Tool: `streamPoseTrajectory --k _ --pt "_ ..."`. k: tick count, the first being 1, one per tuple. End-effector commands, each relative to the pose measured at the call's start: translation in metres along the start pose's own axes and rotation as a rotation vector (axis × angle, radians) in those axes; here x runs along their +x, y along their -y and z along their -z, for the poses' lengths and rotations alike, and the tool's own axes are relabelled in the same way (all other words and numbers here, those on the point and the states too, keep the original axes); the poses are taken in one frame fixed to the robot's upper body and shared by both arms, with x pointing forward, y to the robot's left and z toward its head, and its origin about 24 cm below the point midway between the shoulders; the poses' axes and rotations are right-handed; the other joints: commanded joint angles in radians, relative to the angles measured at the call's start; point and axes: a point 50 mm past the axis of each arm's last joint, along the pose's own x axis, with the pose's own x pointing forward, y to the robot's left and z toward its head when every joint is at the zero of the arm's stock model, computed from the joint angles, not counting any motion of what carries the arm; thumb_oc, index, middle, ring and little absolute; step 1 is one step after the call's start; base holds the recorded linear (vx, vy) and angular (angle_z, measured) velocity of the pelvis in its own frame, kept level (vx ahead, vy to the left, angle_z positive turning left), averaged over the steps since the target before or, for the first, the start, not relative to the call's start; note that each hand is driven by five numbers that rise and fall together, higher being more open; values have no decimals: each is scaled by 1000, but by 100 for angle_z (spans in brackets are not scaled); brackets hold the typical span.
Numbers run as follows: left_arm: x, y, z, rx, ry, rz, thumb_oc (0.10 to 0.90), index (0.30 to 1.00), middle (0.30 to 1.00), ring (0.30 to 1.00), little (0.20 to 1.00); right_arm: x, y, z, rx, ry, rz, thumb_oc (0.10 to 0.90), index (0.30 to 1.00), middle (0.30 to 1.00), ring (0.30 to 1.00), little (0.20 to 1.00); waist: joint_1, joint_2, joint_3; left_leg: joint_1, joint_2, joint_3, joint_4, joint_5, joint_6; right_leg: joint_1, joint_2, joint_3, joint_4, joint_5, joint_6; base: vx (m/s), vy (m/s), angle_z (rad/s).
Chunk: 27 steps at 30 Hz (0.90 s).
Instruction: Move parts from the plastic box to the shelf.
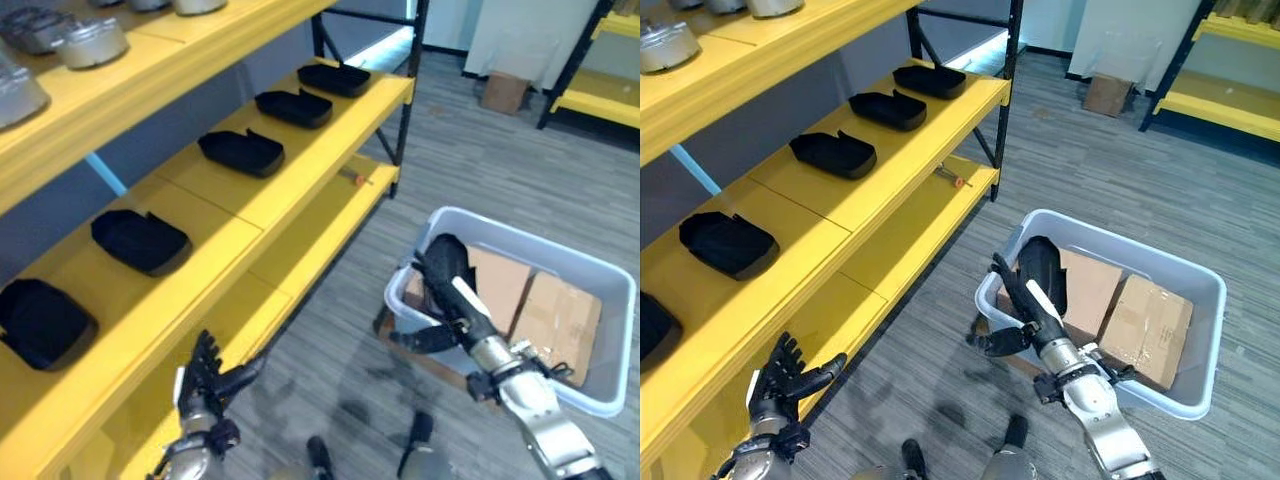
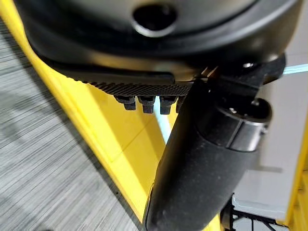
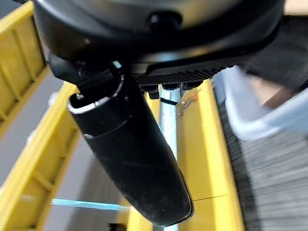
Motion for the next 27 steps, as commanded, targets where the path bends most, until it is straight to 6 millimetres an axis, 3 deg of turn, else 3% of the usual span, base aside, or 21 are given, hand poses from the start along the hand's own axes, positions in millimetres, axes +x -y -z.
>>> streamPoseTrajectory --k 1,8,9,10,11,12,14,16,18,19,20,22,24,27 --pt "6 8 -42 -50 211 41 900 1000 1000 1000 1000 11 22 -50 -33 277 119 900 1000 1000 1000 1000 5 -19 -79 21 -25 -57 67 -98 13 -18 30 -6 -6 12 0 111 -229 -24" --pt "14 24 -51 -68 242 88 900 1000 1000 1000 1000 4 30 -45 -20 261 179 900 1000 1000 1000 1000 -33 -14 -68 -13 62 -41 162 -106 -29 -32 79 14 29 -51 -40 96 -202 -11" --pt "16 28 -52 -73 247 99 900 1000 1000 1000 1000 2 31 -44 -23 257 189 900 1000 1000 1000 1000 -40 -8 -57 -41 100 -53 307 -128 -45 -8 108 35 34 -95 -54 173 -202 -10" --pt "16 29 -51 -76 245 102 900 1000 1000 1000 1000 2 31 -43 -24 253 190 900 1000 1000 1000 1000 -38 -9 -48 -60 106 -61 367 -102 -51 3 119 41 28 -102 -64 170 -209 -11" --pt "16 29 -51 -76 245 103 900 1000 1000 1000 1000 1 31 -43 -24 253 190 900 1000 1000 1000 1000 -38 -7 -47 -64 111 -63 376 -105 -54 4 123 40 27 -102 -67 26 -200 -9" --pt "15 30 -52 -73 249 106 900 1000 1000 1000 1000 0 33 -42 -29 250 198 900 1000 1000 1000 1000 -28 -20 -25 -121 91 -96 512 -37 -54 17 142 54 6 -95 -101 39 -192 -30" --pt "14 30 -50 -74 247 100 900 1000 1000 1000 1000 -1 34 -44 -35 260 203 900 1000 1000 1000 1000 -19 -26 -6 -181 43 -153 640 7 -60 28 165 95 -6 -105 -117 102 -159 -44" --pt "13 30 -48 -81 236 98 900 1000 1000 1000 1000 -1 33 -41 -37 251 208 900 1000 1000 1000 1000 -11 -36 4 -256 15 -176 600 -22 -34 42 169 122 -21 -107 -115 134 -16 -65" --pt "11 28 -46 -111 224 96 900 1000 1000 1000 1000 0 34 -41 -51 252 215 900 1000 1000 1000 1000 -4 -43 13 -280 30 -219 472 -8 -22 56 170 164 -37 -99 -101 181 110 -95" --pt "11 26 -51 -97 247 93 900 1000 1000 1000 1000 2 33 -40 -45 249 226 900 1000 1000 1000 1000 10 -41 22 -293 51 -274 316 54 -38 58 171 196 -46 -97 -94 226 270 -107" --pt "13 24 -61 -56 299 79 900 1000 1000 1000 1000 9 32 -45 -56 277 227 900 1000 1000 1000 1000 32 -18 27 -281 30 -375 100 147 -65 61 191 248 -67 -94 -81 171 245 -116" --pt "14 24 -63 -51 310 75 900 1000 1000 1000 1000 12 33 -48 -63 292 232 900 1000 1000 1000 1000 34 -9 26 -275 33 -380 57 177 -84 60 197 270 -71 -88 -74 101 171 -107" --pt "14 27 -64 -55 324 85 900 1000 1000 1000 1000 13 31 -51 -68 308 222 900 1000 1000 1000 1000 26 5 19 -212 43 -335 29 130 -76 53 197 307 -73 -88 -61 89 220 -132" --pt "15 32 -72 -41 360 113 900 1000 1000 1000 1000 13 34 -53 -85 318 245 900 1000 1000 1000 1000 10 22 16 -186 25 -281 18 114 -62 40 170 331 -76 -73 -42 95 303 -53"
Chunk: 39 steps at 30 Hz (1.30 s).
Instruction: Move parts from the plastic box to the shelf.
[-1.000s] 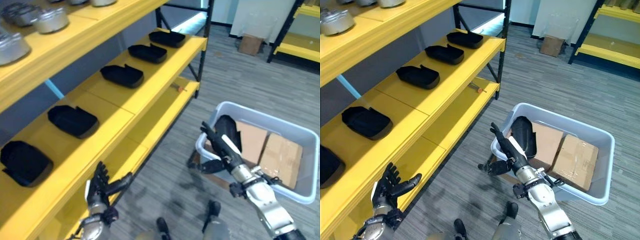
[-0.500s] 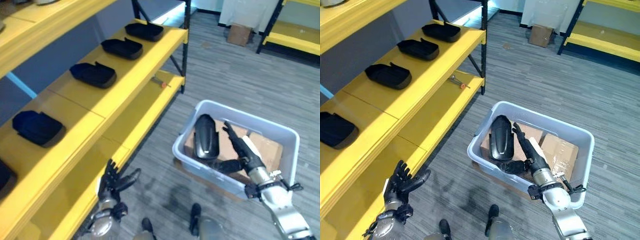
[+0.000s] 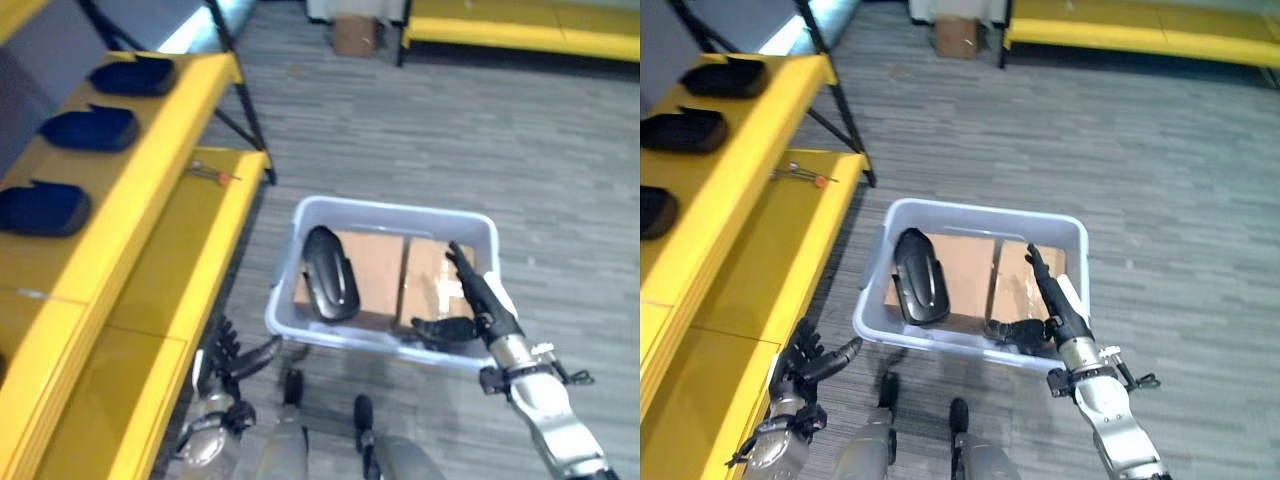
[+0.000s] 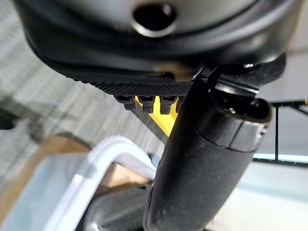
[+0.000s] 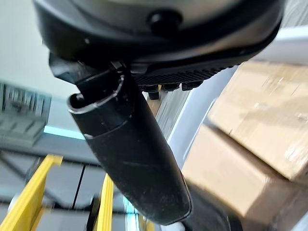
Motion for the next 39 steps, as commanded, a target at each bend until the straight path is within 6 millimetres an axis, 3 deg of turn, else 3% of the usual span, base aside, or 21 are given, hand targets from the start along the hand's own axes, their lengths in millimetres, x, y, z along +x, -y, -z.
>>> streamPoseTrajectory --k 1,4,12,15,17,22,26,33,39 --pt "-6 0 -54 17 298 45 900 1000 1000 1000 1000 17 14 -57 -75 317 48 900 1000 1000 1000 1000 21 8 -35 92 -10 56 -39 58 28 0 -122 56 46 -62 164 65 274 -54" --pt "-2 -1 -62 27 328 41 900 1000 1000 1000 1000 22 11 -61 -89 330 36 900 1000 1000 1000 1000 18 -7 -21 88 -28 128 -40 35 48 -46 -150 108 42 -35 195 9 236 -65" --pt "-2 -5 -67 47 346 32 900 1000 1000 1000 1000 23 29 -73 -243 378 87 900 1000 1000 1000 1000 16 -36 -12 54 -40 171 -41 21 59 -104 -172 126 27 -2 217 7 79 -24" --pt "-2 -5 -71 51 363 37 900 1000 1000 1000 1000 25 46 -83 -415 413 127 900 1000 1000 1000 1000 15 -45 1 39 -36 171 -43 26 56 -123 -178 115 28 4 217 -10 -4 -1" --pt "0 -4 -80 65 399 62 900 1000 1000 1000 1000 34 70 -104 -770 461 120 900 1000 1000 1000 1000 24 -56 34 9 -27 164 -31 32 48 -156 -174 103 40 6 213 -40 -62 8" --pt "2 6 -84 63 406 125 900 1000 1000 1000 1000 48 87 -131 -1038 481 50 900 1000 1000 1000 1000 46 -66 78 -33 -12 150 -11 46 33 -193 -166 80 63 4 204 -38 -78 7" --pt "4 12 -85 78 405 158 900 1000 1000 1000 1000 62 98 -164 -1471 508 -29 900 1000 1000 1000 1000 85 -74 137 -76 5 125 12 61 19 -235 -150 48 109 -8 192 -59 -97 13" --pt "4 14 -89 88 425 156 900 1000 1000 1000 1000 75 94 -193 -1790 553 -95 900 1000 1000 1000 1000 119 -83 169 -106 12 94 3 82 8 -263 -145 10 133 -18 185 -21 -48 11" --pt "4 18 -94 74 445 161 900 1000 1000 1000 1000 84 89 -214 -1908 587 -99 900 1000 1000 1000 1000 125 -76 187 -132 8 65 -4 96 7 -276 -150 -20 143 -24 183 -10 -17 18"
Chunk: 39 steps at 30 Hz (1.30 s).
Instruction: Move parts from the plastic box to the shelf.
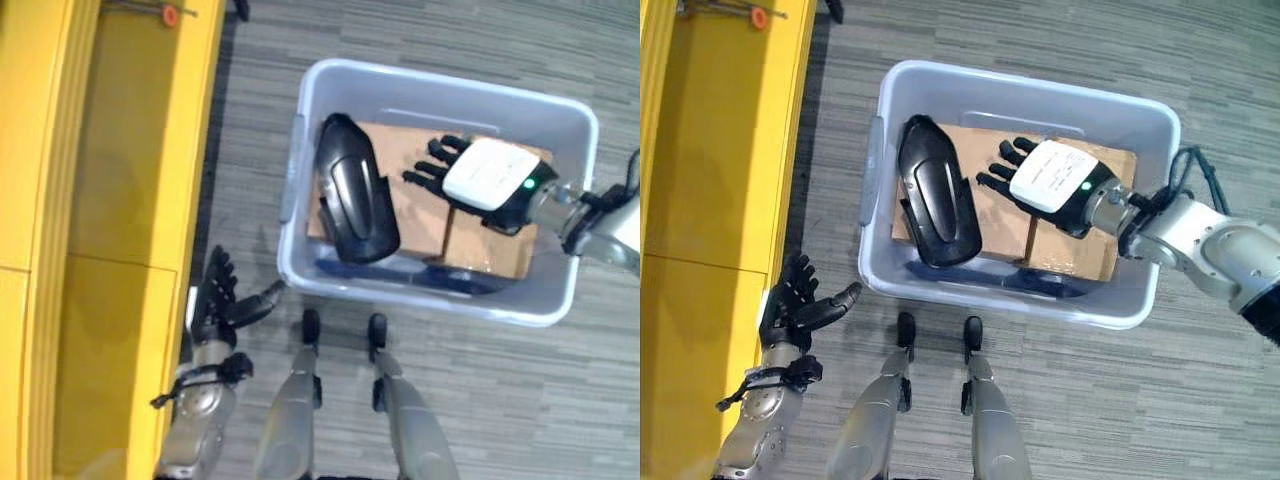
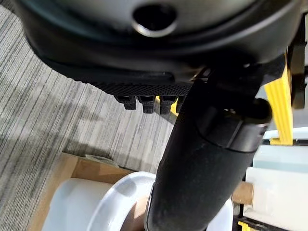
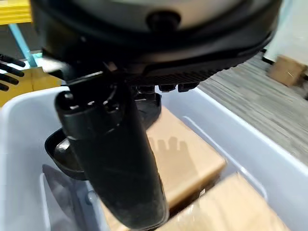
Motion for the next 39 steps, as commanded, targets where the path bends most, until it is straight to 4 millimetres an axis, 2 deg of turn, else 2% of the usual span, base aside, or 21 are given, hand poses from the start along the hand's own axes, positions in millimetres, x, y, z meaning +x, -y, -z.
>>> streamPoseTrajectory --k 1,11,19,25,39 --pt "-8 -5 -32 13 174 10 900 1000 1000 1000 1000 -10 32 22 -96 -73 96 900 1000 1000 1000 1000 -4 -34 -27 -3 60 -4 40 24 -55 19 -89 -38 82 -42 84 -8 -5 15" --pt "-4 1 -37 11 200 21 900 1000 1000 1000 1000 5 55 26 -225 -52 117 900 1000 1000 1000 1000 26 -39 -16 -68 49 -53 42 33 -60 -11 -97 -81 80 -48 78 -3 -1 17" --pt "-3 5 -38 1 212 22 900 1000 1000 1000 1000 13 59 24 -258 -33 108 900 1000 1000 1000 1000 38 -36 -16 -107 42 -75 41 36 -65 -33 -100 -102 84 -54 76 2 -3 6" --pt "-2 8 -40 -5 223 24 900 1000 1000 1000 1000 20 53 20 -260 -15 82 900 1000 1000 1000 1000 44 -33 -16 -138 39 -89 42 39 -67 -57 -101 -113 89 -59 75 2 3 5" --pt "-1 13 -40 -16 237 21 900 1000 1000 1000 1000 25 25 26 -228 -61 -6 900 1000 1000 1000 1000 47 -19 -16 -249 33 -117 53 44 -72 -164 -104 -133 117 -65 70 4 -4 5"
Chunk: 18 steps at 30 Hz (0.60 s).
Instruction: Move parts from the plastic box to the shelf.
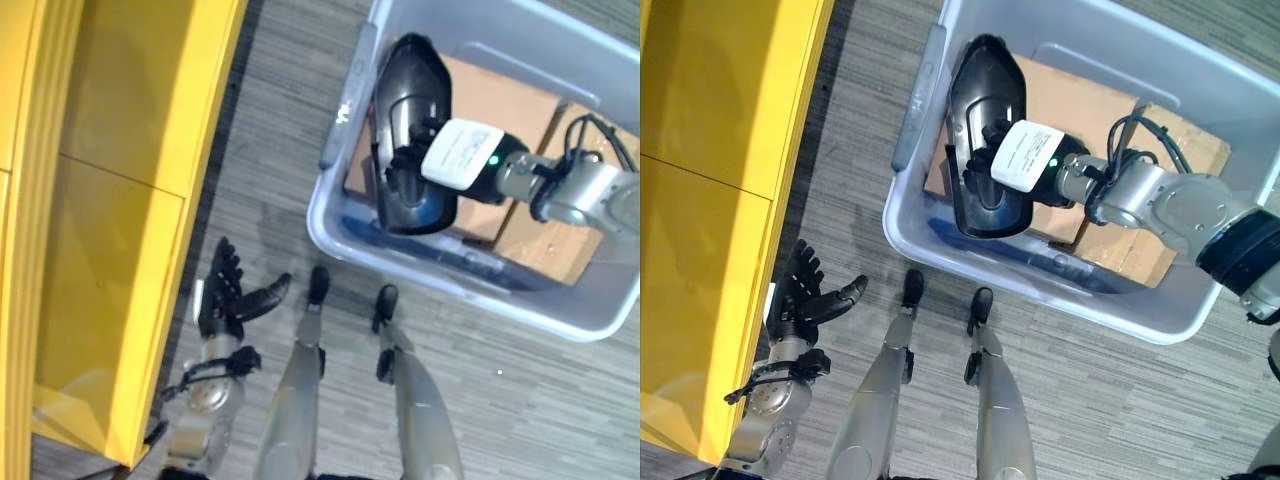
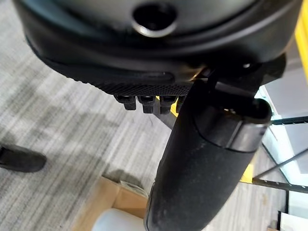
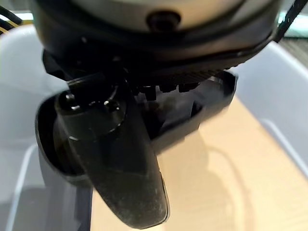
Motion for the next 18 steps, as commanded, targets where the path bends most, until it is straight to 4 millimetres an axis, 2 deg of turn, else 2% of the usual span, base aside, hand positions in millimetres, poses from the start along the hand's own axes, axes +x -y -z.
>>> streamPoseTrajectory --k 1,7,11,18 --pt "-3 1 -37 -4 213 29 900 1000 1000 1000 1000 -15 19 25 -75 -76 61 900 1000 1000 1000 1000 1 -12 -18 -12 48 13 56 -30 -56 102 -79 -22 -55 -1 93 0 0 0" --pt "-3 -1 -40 10 229 25 900 1000 1000 1000 1000 -17 9 33 -94 -113 11 900 1000 1000 1000 1000 4 -9 -18 -95 44 1 99 -40 -55 18 -83 -24 -8 -13 89 1 -5 3" --pt "-4 0 -42 12 242 29 900 1000 1000 1000 1000 -22 1 45 -85 -177 -12 900 1000 1000 1000 1000 6 -6 -18 -158 41 -10 118 -42 -54 -55 -86 -27 28 -17 87 9 -18 4" --pt "-5 1 -43 6 249 19 900 1000 1000 1000 1000 -17 -9 45 -70 -194 -48 900 1000 1000 1000 1000 6 13 -18 -230 33 -26 159 -58 -47 -129 -91 -28 78 -35 84 13 -10 5"
